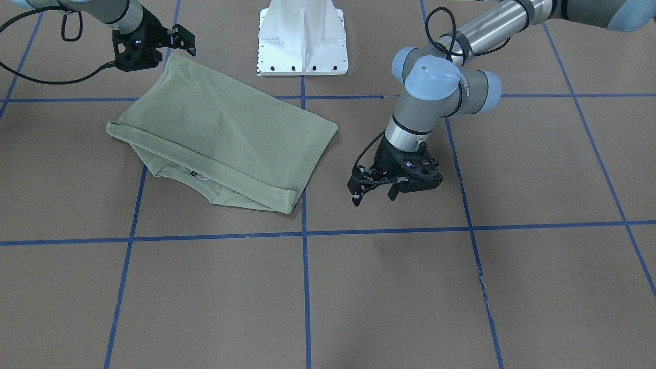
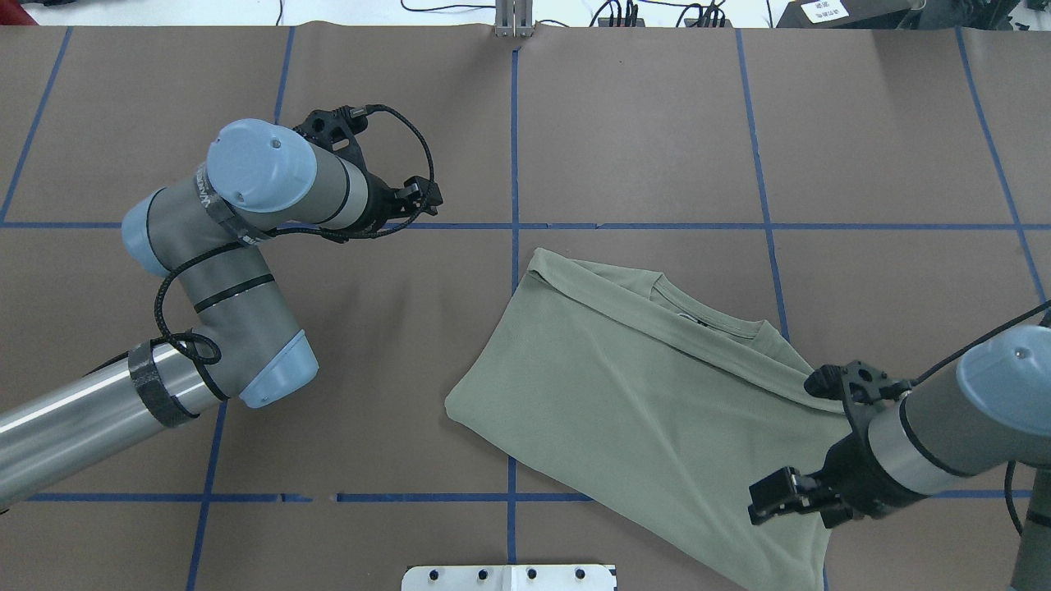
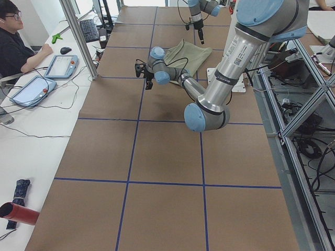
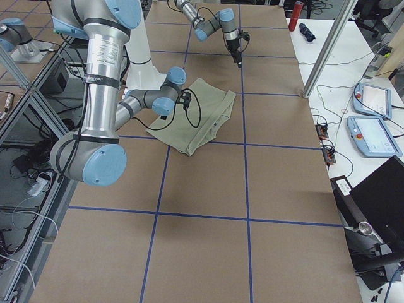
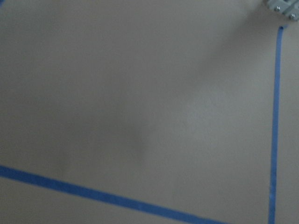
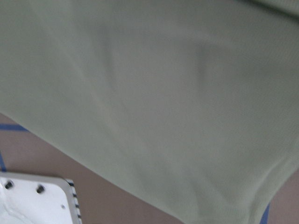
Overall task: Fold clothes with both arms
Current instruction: 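Hold the shirt with the right gripper while the left gripper grasps the opposite corner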
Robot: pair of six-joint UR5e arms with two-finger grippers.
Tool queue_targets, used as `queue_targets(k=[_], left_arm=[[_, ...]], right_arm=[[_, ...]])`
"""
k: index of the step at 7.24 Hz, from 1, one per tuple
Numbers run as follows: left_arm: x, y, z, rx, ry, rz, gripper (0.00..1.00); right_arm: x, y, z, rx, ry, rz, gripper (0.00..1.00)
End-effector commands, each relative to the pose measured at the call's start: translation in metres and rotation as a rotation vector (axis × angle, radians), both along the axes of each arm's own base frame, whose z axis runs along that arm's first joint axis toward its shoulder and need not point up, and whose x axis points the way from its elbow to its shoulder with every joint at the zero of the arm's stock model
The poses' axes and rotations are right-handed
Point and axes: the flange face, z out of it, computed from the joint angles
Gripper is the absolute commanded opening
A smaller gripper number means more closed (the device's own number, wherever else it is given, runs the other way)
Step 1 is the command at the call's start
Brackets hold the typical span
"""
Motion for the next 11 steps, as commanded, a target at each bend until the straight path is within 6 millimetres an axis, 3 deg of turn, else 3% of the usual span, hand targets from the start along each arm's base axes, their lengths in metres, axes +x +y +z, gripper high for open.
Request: queue_targets(k=[1,3,4,10,11], left_arm=[[0.022,0.065,-0.021,-0.138,0.103,0.106,0.99],[0.061,0.116,-0.023,-0.285,0.128,0.118,0.98],[0.075,0.138,-0.021,-0.323,0.126,0.138,0.98],[0.11,0.186,-0.015,-0.525,0.09,0.118,0.94],[0.11,0.185,-0.013,-0.528,0.086,0.114,0.93]], right_arm=[[0.039,-0.062,-0.024,0.037,-0.048,0.177,1.0],[0.042,-0.094,-0.035,0.057,-0.068,0.241,1.0],[0.042,-0.097,-0.036,0.058,-0.069,0.247,1.0],[0.04,-0.099,-0.032,0.054,-0.062,0.248,1.0],[0.04,-0.099,-0.032,0.054,-0.062,0.248,1.0]])
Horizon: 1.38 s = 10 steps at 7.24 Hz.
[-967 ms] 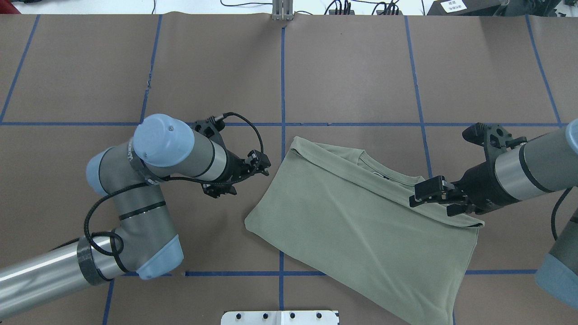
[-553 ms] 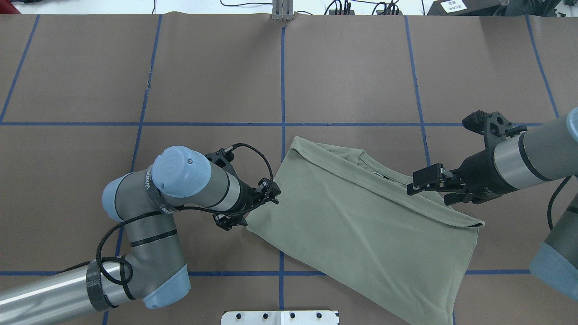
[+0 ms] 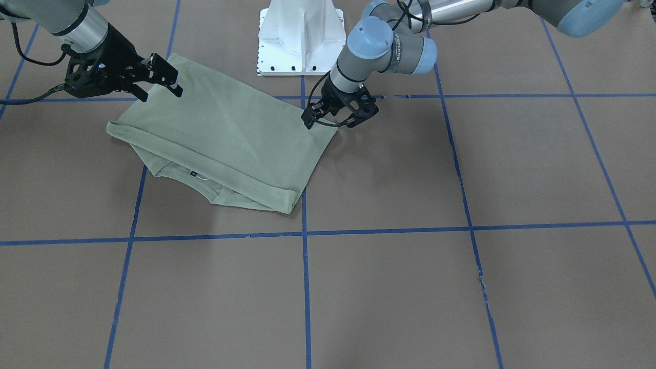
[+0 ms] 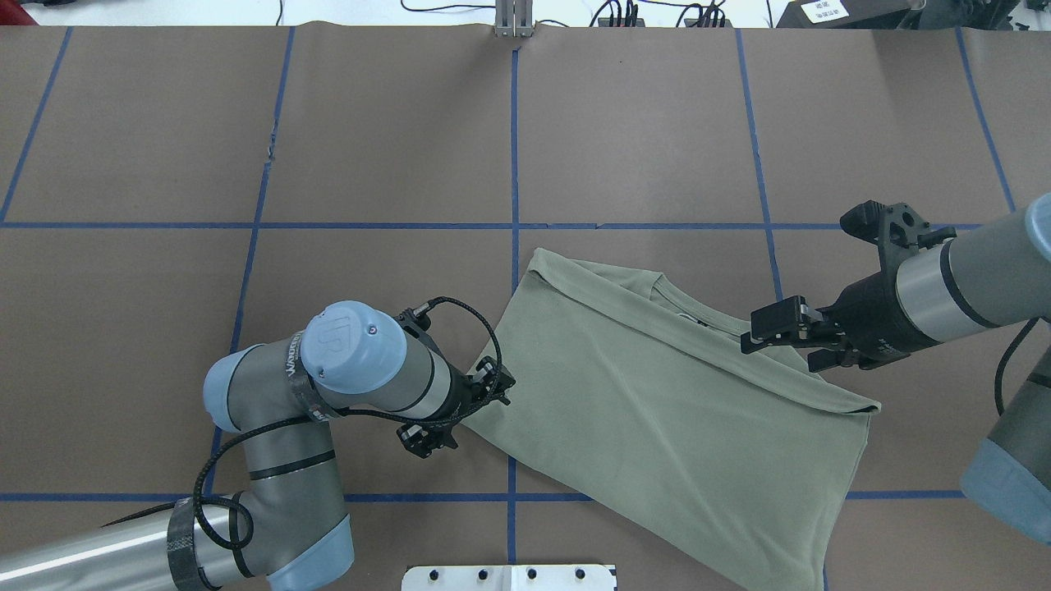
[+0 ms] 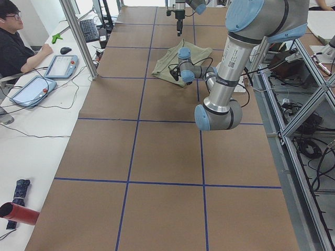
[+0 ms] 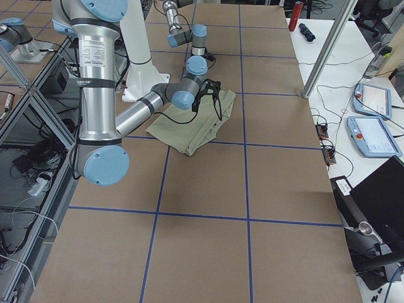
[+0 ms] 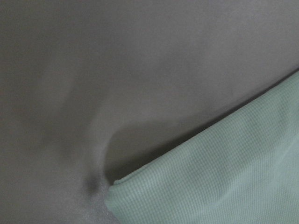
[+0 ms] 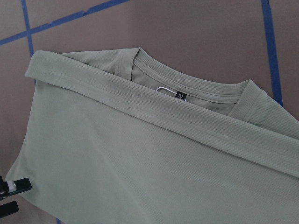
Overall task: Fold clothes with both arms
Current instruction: 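Hold the shirt with the right gripper while the left gripper grasps the opposite corner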
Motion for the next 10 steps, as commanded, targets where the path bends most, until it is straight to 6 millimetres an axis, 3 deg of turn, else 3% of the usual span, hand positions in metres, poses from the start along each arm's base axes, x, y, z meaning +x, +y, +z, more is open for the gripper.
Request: queue_targets(k=[1,5,7,8,10], left_arm=[[0.0034,0.0034,0.0053,-0.015,-0.011,-0.002,0.9],[0.004,-0.0018,0.0082,0.002,-0.023,-0.036,0.78],[0.0015,-0.0012,0.0047,0.004,-0.022,-0.039,0.24],[0.0003,-0.0009,0.0026,0.006,-0.018,-0.041,0.02],[-0.0037,-0.0047,-0.0001,0.014,-0.011,-0.043,0.0]], right_arm=[[-0.0001,-0.0001,0.0003,0.0,0.0,0.0,1.0],[0.0009,-0.0012,0.0017,-0.002,0.003,0.004,1.0],[0.002,-0.0021,0.0017,-0.002,0.003,0.007,1.0],[0.002,-0.0021,0.0017,-0.002,0.003,0.007,1.0],[0.0022,-0.0026,0.0024,-0.003,0.004,0.007,1.0]])
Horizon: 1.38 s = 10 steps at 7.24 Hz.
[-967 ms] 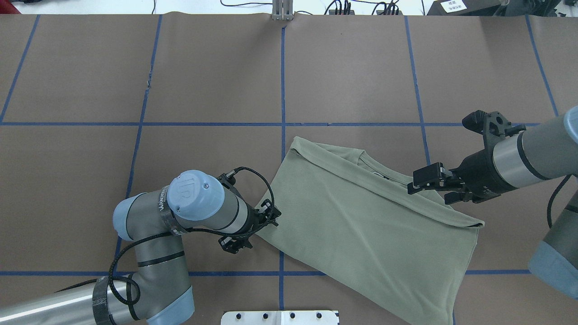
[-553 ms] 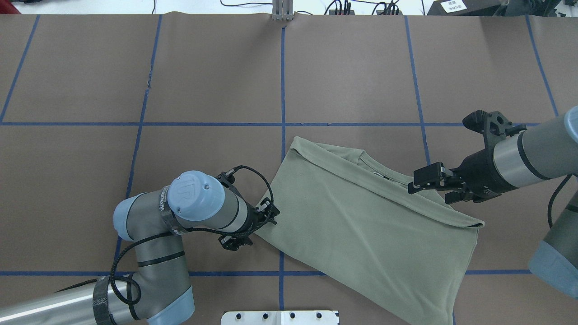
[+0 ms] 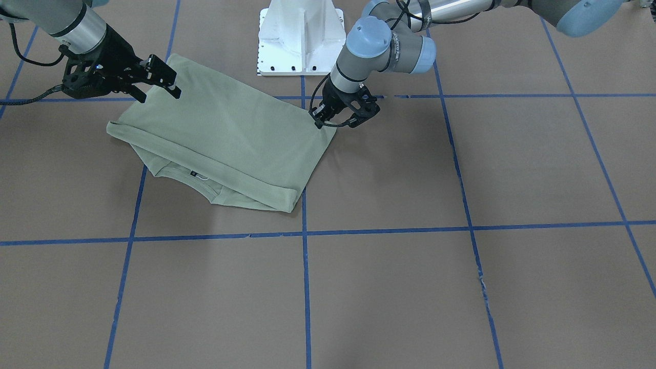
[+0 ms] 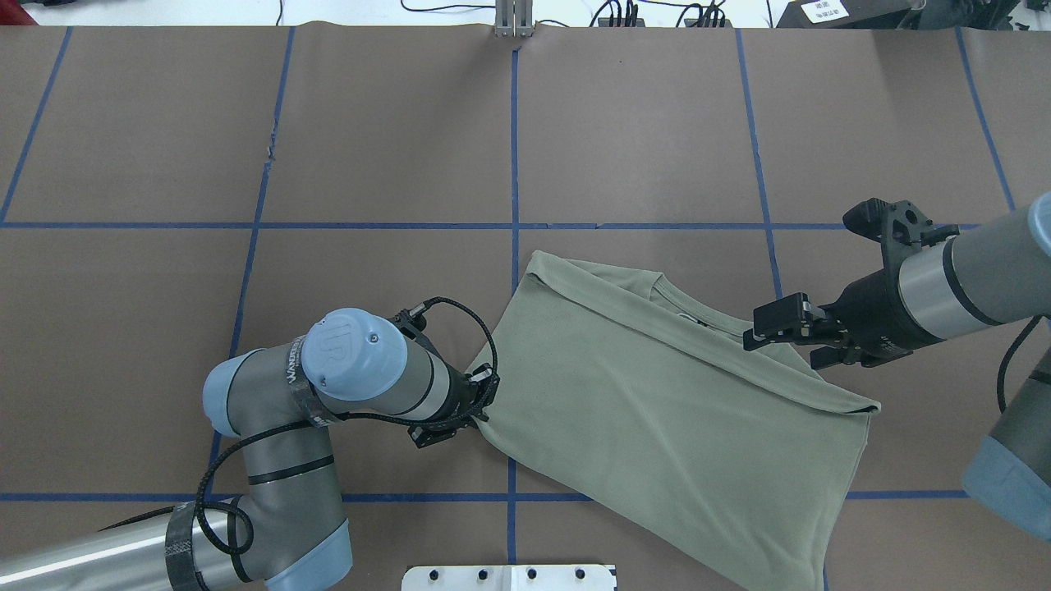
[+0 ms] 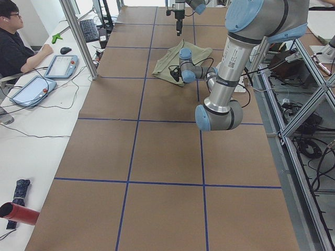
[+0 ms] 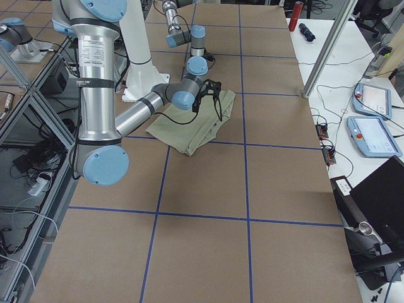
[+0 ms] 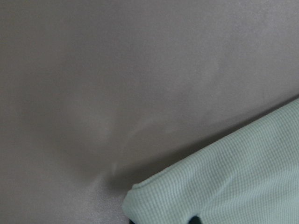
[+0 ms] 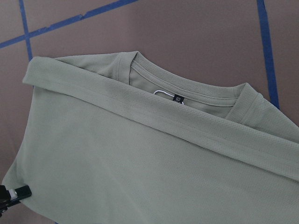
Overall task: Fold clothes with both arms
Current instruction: 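Pull the grasped corner with the left gripper away from the robot, rotating the shirt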
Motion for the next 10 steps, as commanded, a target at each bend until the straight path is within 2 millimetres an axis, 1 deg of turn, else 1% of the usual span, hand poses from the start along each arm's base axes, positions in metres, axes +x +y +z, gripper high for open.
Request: queue_targets(k=[1,2,3,4,5,6,7,8,9,10], left_arm=[[-0.005,-0.008,-0.001,0.011,0.003,-0.008,0.0],[-0.014,-0.022,-0.001,0.011,0.001,-0.034,0.0],[-0.028,-0.048,0.0,0.026,-0.002,-0.07,0.0],[-0.047,-0.076,0.001,0.081,-0.01,-0.09,0.0],[-0.067,-0.112,0.011,0.14,-0.037,-0.114,0.0],[-0.081,-0.14,0.018,0.2,-0.066,-0.133,0.0],[-0.09,-0.164,0.023,0.257,-0.105,-0.17,0.0],[-0.106,-0.193,0.02,0.296,-0.116,-0.197,0.0],[-0.108,-0.218,0.013,0.34,-0.133,-0.196,0.0],[-0.096,-0.252,0.002,0.385,-0.16,-0.206,0.0]], right_arm=[[0.0,-0.001,0.002,-0.003,0.003,0.0,1.0],[0.001,-0.002,0.002,-0.001,0.003,0.006,1.0],[0.003,-0.004,0.002,-0.001,0.003,0.012,1.0],[0.004,-0.005,0.001,0.0,0.002,0.013,1.0],[0.005,-0.006,0.002,0.0,0.003,0.017,1.0],[0.007,-0.008,0.001,0.002,0.003,0.025,1.0],[0.007,-0.012,0.001,0.007,0.006,0.036,1.0],[0.006,-0.016,0.003,0.007,0.01,0.043,1.0],[0.005,-0.022,0.003,0.007,0.01,0.052,1.0],[0.006,-0.025,0.005,0.004,0.014,0.057,1.0]])
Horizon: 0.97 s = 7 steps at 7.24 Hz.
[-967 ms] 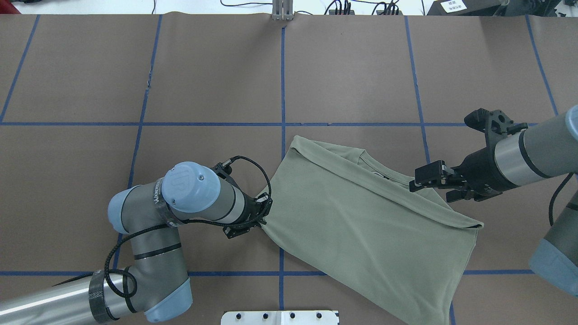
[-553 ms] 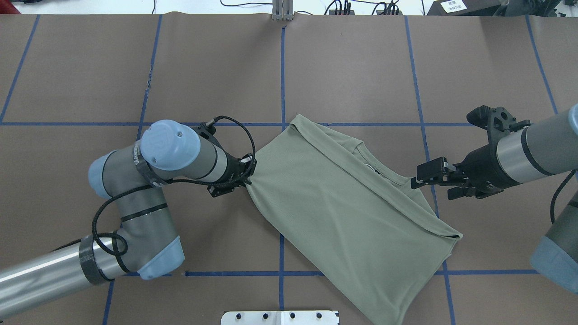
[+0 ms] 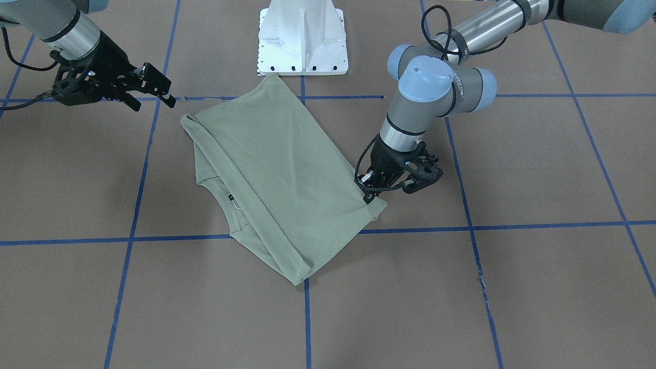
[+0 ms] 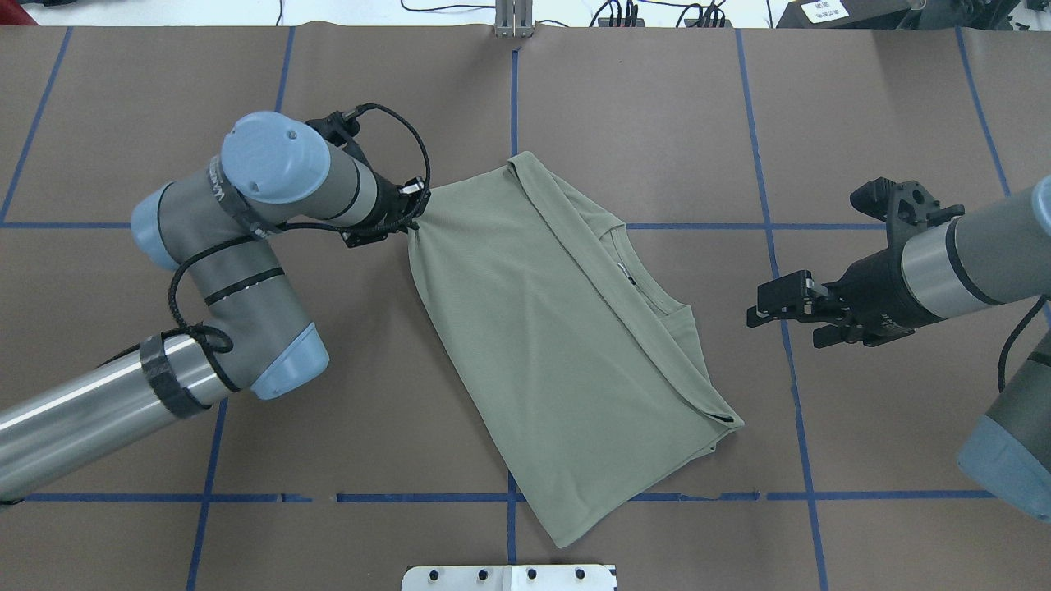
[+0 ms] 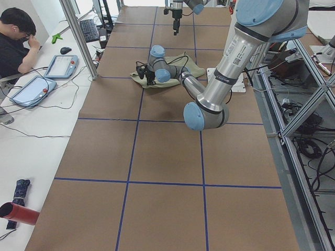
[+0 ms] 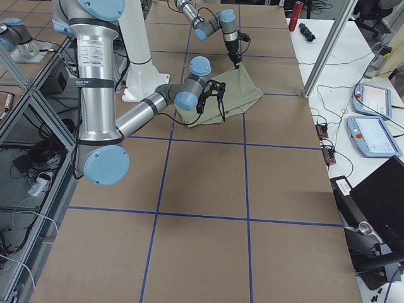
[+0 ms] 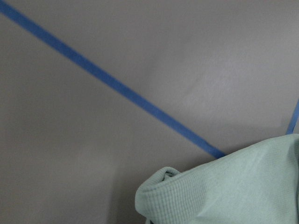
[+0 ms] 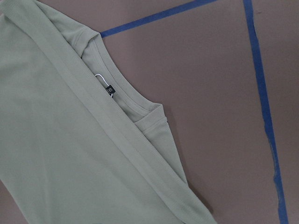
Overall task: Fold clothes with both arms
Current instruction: 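Pull the grasped corner with the left gripper away from the robot, rotating the shirt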
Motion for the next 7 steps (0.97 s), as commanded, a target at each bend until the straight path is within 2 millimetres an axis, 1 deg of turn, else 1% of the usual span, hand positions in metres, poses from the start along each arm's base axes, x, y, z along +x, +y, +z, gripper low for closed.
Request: queue_targets(k=[1,2,3,4,5,6,7], left_arm=[[0.02,-0.078,-0.013,0.092,-0.048,-0.039,0.0],[0.024,-0.102,0.005,0.169,-0.029,-0.059,0.0],[0.023,-0.118,0.024,0.211,-0.065,-0.088,0.0],[0.026,-0.128,0.019,0.252,-0.066,-0.093,0.0],[0.039,-0.145,0.005,0.298,-0.055,-0.146,0.0],[0.053,-0.159,-0.013,0.315,-0.04,-0.151,0.0],[0.053,-0.159,-0.015,0.329,-0.026,-0.156,0.0]], right_arm=[[0.001,-0.005,0.002,-0.003,0.003,0.008,1.0],[0.0,-0.005,0.002,-0.003,0.003,0.008,1.0],[0.001,-0.005,0.001,-0.002,0.002,0.008,1.0],[0.0,-0.005,0.0,-0.001,0.0,0.007,1.0],[0.0,-0.005,-0.001,0.001,-0.002,0.007,1.0],[0.0,-0.005,-0.001,0.001,-0.002,0.007,1.0],[0.0,-0.005,0.0,0.0,-0.001,0.007,1.0]])
